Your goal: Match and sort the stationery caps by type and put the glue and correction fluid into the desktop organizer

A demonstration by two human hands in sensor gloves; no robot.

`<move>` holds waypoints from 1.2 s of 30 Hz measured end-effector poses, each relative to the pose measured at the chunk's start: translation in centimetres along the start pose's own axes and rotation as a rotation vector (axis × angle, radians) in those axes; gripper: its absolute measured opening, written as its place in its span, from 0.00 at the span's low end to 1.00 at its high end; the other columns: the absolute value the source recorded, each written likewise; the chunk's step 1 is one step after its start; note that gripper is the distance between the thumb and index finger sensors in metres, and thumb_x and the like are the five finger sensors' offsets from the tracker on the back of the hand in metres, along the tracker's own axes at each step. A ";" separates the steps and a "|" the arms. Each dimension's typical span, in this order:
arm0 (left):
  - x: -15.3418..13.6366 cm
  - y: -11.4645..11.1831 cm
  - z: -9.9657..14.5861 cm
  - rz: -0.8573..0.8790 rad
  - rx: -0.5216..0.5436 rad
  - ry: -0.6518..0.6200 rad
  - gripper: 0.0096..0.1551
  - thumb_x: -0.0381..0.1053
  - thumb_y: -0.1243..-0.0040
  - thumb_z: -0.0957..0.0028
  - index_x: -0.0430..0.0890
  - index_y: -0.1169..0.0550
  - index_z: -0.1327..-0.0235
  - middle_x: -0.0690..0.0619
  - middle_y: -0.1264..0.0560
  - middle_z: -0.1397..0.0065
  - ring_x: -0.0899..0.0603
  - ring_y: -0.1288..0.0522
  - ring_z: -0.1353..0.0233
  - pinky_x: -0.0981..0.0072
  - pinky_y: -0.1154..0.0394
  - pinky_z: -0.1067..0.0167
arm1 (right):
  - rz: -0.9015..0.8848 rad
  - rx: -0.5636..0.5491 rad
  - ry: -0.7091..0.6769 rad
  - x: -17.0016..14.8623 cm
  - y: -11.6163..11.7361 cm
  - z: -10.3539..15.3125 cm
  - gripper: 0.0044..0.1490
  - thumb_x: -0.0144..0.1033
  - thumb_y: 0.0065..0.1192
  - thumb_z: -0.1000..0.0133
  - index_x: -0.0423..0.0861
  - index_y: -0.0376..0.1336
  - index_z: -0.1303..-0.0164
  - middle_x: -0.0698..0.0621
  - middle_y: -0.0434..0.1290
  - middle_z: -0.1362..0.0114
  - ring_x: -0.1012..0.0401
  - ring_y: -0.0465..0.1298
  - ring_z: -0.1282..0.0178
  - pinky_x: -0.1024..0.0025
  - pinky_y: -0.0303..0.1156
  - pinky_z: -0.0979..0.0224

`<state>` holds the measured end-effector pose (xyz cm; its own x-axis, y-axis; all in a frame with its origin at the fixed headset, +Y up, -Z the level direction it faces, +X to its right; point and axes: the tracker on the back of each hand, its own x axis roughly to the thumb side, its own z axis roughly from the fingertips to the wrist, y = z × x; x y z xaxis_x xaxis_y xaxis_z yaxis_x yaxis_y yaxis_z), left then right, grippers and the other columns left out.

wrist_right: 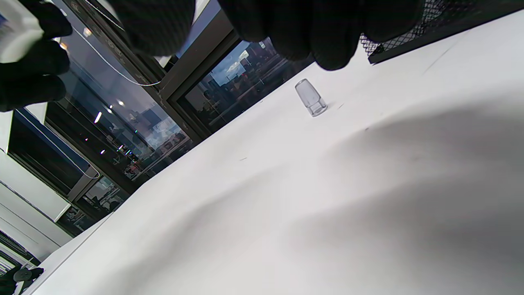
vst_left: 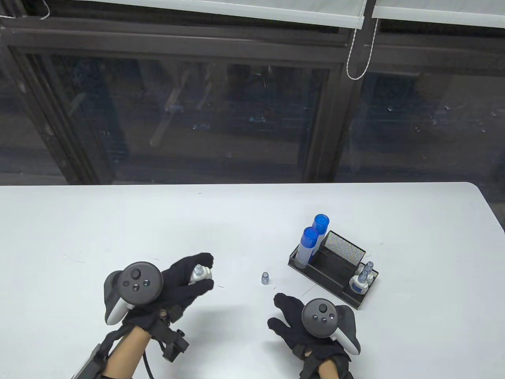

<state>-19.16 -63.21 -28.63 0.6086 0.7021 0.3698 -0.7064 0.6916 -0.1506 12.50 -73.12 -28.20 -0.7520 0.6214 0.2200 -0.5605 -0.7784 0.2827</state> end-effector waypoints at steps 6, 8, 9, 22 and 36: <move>-0.6 -6.6 1.8 0.033 -0.110 -0.005 0.34 0.61 0.37 0.43 0.56 0.31 0.23 0.53 0.25 0.21 0.43 0.19 0.29 0.43 0.25 0.32 | 0.004 -0.013 0.004 0.0 0.0 0.1 0.47 0.52 0.58 0.42 0.45 0.48 0.16 0.39 0.57 0.17 0.41 0.63 0.21 0.39 0.57 0.21; -1.3 -8.1 2.0 0.019 -0.112 -0.005 0.35 0.61 0.37 0.44 0.56 0.31 0.23 0.53 0.26 0.21 0.43 0.19 0.29 0.43 0.25 0.33 | 0.008 -0.013 0.004 0.0 0.0 0.1 0.47 0.52 0.58 0.42 0.45 0.49 0.16 0.39 0.57 0.17 0.41 0.63 0.21 0.39 0.57 0.21; -1.8 -8.7 2.0 0.000 -0.102 0.000 0.35 0.61 0.37 0.44 0.56 0.31 0.24 0.53 0.25 0.22 0.43 0.19 0.29 0.43 0.25 0.33 | 0.010 -0.013 0.005 0.0 0.0 0.1 0.47 0.52 0.58 0.42 0.45 0.49 0.16 0.39 0.57 0.17 0.41 0.63 0.21 0.39 0.57 0.21; -3.6 -8.5 2.7 0.056 -0.090 0.035 0.35 0.62 0.34 0.46 0.56 0.28 0.25 0.52 0.23 0.24 0.44 0.17 0.31 0.45 0.24 0.34 | 0.140 -0.074 -0.007 4.4 -3.4 -0.9 0.45 0.43 0.65 0.43 0.47 0.52 0.16 0.41 0.58 0.16 0.41 0.63 0.19 0.37 0.56 0.21; -3.7 -8.2 3.7 0.021 -0.075 0.051 0.35 0.62 0.33 0.47 0.54 0.28 0.26 0.52 0.22 0.25 0.44 0.17 0.33 0.45 0.23 0.34 | 0.285 -0.043 0.148 5.2 -3.6 -10.0 0.43 0.42 0.63 0.42 0.50 0.52 0.16 0.42 0.58 0.15 0.42 0.61 0.18 0.40 0.55 0.19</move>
<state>-16.94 -72.08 -25.39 0.6126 0.7232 0.3189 -0.6914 0.6858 -0.2273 7.09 -67.99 -37.39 -0.9214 0.3602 0.1457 -0.3316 -0.9244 0.1884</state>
